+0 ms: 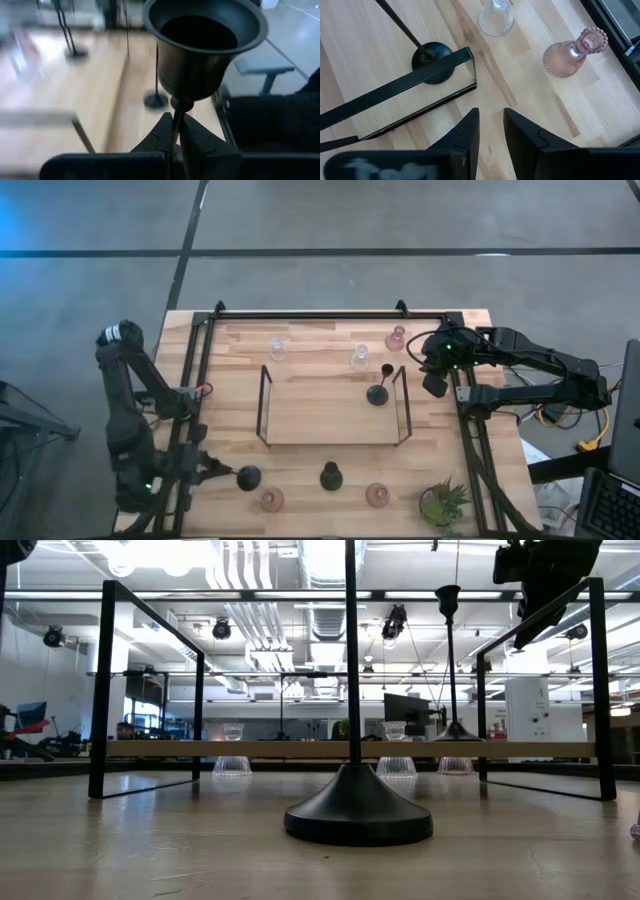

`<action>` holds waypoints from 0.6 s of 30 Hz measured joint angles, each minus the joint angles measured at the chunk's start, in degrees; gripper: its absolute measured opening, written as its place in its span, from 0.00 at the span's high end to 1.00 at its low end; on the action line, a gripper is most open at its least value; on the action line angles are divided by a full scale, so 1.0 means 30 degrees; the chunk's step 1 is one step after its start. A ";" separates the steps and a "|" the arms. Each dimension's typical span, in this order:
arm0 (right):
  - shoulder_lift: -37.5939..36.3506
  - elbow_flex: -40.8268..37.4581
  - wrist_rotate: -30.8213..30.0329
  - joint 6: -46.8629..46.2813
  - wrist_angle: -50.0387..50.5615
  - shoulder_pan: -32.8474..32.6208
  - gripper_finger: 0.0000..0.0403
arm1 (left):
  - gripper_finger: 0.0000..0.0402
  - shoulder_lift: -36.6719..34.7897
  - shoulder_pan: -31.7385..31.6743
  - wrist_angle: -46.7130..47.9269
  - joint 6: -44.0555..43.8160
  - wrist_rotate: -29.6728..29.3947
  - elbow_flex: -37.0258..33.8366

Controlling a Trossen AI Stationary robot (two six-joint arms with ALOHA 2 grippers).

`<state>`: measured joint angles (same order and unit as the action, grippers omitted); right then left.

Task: Pick & Place candle stick holders
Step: Put the left black candle holder on the shelf

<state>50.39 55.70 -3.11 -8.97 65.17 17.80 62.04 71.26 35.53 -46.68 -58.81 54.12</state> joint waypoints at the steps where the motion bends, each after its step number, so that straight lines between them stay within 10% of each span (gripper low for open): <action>1: 0.0000 0.0000 -0.0001 0.0000 0.0000 0.0000 0.79 | 0.96 -0.0058 -0.0016 0.0006 0.1464 -0.0542 0.0593; 9: 0.0000 0.0000 -0.0002 0.0000 -0.0007 0.0000 0.78 | 0.96 -0.0093 -0.3802 0.0043 1.2072 -0.3372 0.4555; 18: 0.0000 0.0000 -0.0002 0.0006 -0.0007 0.0000 0.82 | 0.96 -0.0093 -1.5859 0.0137 1.7191 0.5595 0.6706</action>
<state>50.39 55.70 -3.11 -8.95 65.14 17.80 61.76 23.69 35.94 4.89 -42.03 74.24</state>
